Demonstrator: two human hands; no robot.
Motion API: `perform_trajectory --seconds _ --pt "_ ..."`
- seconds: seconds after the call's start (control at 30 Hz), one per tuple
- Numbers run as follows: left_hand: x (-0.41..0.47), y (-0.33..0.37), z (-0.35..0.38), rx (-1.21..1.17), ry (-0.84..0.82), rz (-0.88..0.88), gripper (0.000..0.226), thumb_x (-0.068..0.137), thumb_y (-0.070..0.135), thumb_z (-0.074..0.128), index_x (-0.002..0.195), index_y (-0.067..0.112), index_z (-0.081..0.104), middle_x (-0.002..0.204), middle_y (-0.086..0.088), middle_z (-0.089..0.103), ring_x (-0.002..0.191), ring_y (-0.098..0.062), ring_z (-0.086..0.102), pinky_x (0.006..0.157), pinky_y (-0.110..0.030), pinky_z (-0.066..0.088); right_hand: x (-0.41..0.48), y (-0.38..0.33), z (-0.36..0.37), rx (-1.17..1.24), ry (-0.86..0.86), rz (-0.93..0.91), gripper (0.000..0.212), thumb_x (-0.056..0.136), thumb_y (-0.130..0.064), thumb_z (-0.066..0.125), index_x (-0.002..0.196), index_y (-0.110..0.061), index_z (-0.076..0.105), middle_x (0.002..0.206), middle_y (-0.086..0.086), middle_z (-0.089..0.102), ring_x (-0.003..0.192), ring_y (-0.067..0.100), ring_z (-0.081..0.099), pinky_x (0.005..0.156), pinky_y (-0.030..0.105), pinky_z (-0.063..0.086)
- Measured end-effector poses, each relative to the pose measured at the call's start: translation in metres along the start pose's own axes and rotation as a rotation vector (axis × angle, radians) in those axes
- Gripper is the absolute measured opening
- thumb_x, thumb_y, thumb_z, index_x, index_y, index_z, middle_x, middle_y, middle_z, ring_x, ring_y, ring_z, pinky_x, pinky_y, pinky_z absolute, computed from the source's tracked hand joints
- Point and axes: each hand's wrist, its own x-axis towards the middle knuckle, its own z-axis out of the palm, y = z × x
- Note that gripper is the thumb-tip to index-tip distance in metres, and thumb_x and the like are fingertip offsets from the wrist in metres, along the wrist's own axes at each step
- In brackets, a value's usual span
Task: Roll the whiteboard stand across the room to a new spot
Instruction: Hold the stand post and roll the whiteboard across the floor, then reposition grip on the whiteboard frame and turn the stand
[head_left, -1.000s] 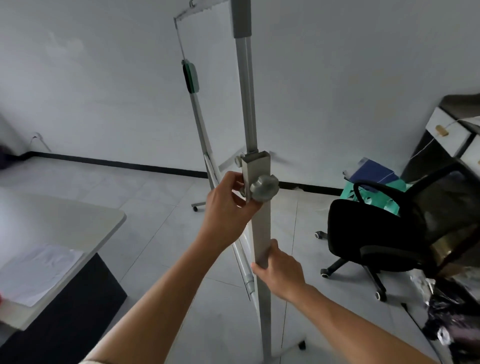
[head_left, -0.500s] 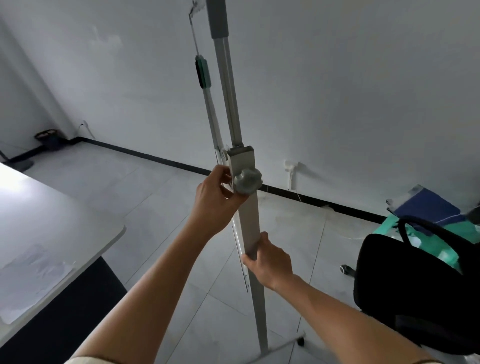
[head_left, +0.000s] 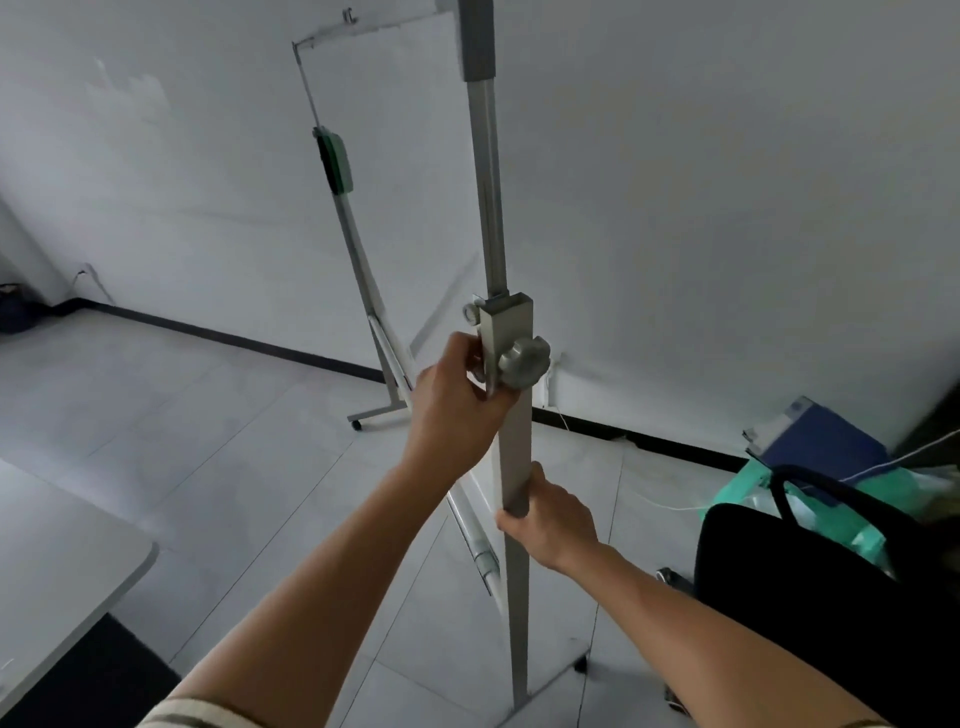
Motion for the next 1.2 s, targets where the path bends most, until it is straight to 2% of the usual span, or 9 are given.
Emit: perform_trajectory --seconds 0.27,0.37,0.53,0.63,0.7,0.8,0.93,1.0,1.2 --pt "0.033 0.034 0.072 -0.016 -0.014 0.033 0.031 0.079 0.032 0.072 0.092 0.016 0.048 0.088 0.006 0.06 0.078 -0.022 0.065 0.054 -0.016 0.034 0.031 0.057 -0.047 0.013 0.03 0.089 0.051 0.082 -0.046 0.059 0.121 -0.019 0.04 0.112 0.001 0.067 0.092 0.027 0.064 0.067 0.031 0.045" --pt "0.038 0.05 0.098 -0.034 -0.021 0.028 0.031 0.08 0.032 0.071 0.092 0.018 0.046 0.09 0.006 0.059 0.079 -0.023 0.065 0.054 -0.016 0.033 0.036 0.08 -0.065 0.003 0.042 0.088 0.048 0.084 -0.044 0.058 0.12 -0.017 0.04 0.109 0.001 0.068 0.086 0.026 0.064 0.067 0.033 0.048" --pt "0.04 0.067 0.124 -0.087 -0.029 -0.002 0.04 0.082 0.029 0.07 0.115 0.012 0.054 0.1 0.003 0.062 0.076 -0.019 0.066 0.059 -0.022 0.045 0.037 0.112 -0.08 -0.091 0.046 0.079 0.046 0.088 -0.049 0.051 0.118 -0.014 0.046 0.103 0.002 0.069 0.088 0.026 0.067 0.067 0.033 0.049" --pt "0.028 0.062 0.12 -0.09 -0.075 -0.042 0.053 0.085 0.023 0.067 0.134 0.019 0.046 0.112 0.004 0.059 0.074 -0.006 0.064 0.063 -0.018 0.05 0.025 0.133 -0.071 -0.252 -0.081 0.111 0.043 0.091 -0.052 0.047 0.104 -0.011 0.058 0.092 0.003 0.069 0.086 0.026 0.067 0.068 0.034 0.049" --pt "0.012 0.044 0.109 -0.056 -0.1 -0.11 0.056 0.087 0.027 0.066 0.137 0.023 0.042 0.113 0.006 0.057 0.075 -0.002 0.061 0.063 -0.014 0.047 0.011 0.147 -0.055 -0.251 -0.195 0.107 0.042 0.09 -0.052 0.05 0.093 -0.012 0.063 0.083 0.001 0.067 0.083 0.025 0.066 0.068 0.034 0.049" --pt "-0.02 -0.003 0.078 -0.001 -0.118 -0.216 0.041 0.086 0.029 0.067 0.125 0.019 0.056 0.102 0.005 0.065 0.073 -0.004 0.062 0.066 -0.02 0.049 -0.006 0.154 -0.028 -0.114 -0.286 0.039 0.035 0.088 -0.049 0.055 0.099 -0.017 0.065 0.093 -0.002 0.07 0.086 0.017 0.065 0.075 0.031 0.052" --pt "-0.07 -0.089 0.027 -0.006 -0.096 -0.482 0.022 0.084 0.024 0.069 0.105 0.018 0.065 0.08 0.005 0.067 0.067 -0.013 0.064 0.069 -0.038 0.058 -0.006 0.133 0.007 0.02 -0.341 0.002 0.032 0.086 -0.044 0.06 0.107 -0.021 0.066 0.1 -0.005 0.072 0.09 0.011 0.065 0.083 0.031 0.055" --pt "-0.095 -0.133 -0.001 -0.007 -0.073 -0.621 0.02 0.085 0.023 0.068 0.104 0.019 0.065 0.082 -0.002 0.068 0.074 -0.023 0.068 0.074 -0.045 0.06 0.004 0.115 0.026 0.061 -0.357 -0.001 0.03 0.085 -0.043 0.06 0.107 -0.022 0.065 0.097 -0.006 0.072 0.089 0.01 0.066 0.085 0.036 0.056" --pt "-0.147 -0.244 -0.089 -0.077 0.061 -0.872 0.016 0.087 0.016 0.066 0.103 0.016 0.066 0.083 -0.012 0.071 0.079 -0.029 0.07 0.075 -0.045 0.06 0.059 0.045 0.09 0.133 -0.345 -0.006 0.027 0.087 -0.039 0.063 0.107 -0.022 0.066 0.091 -0.005 0.073 0.084 0.008 0.069 0.081 0.034 0.057"
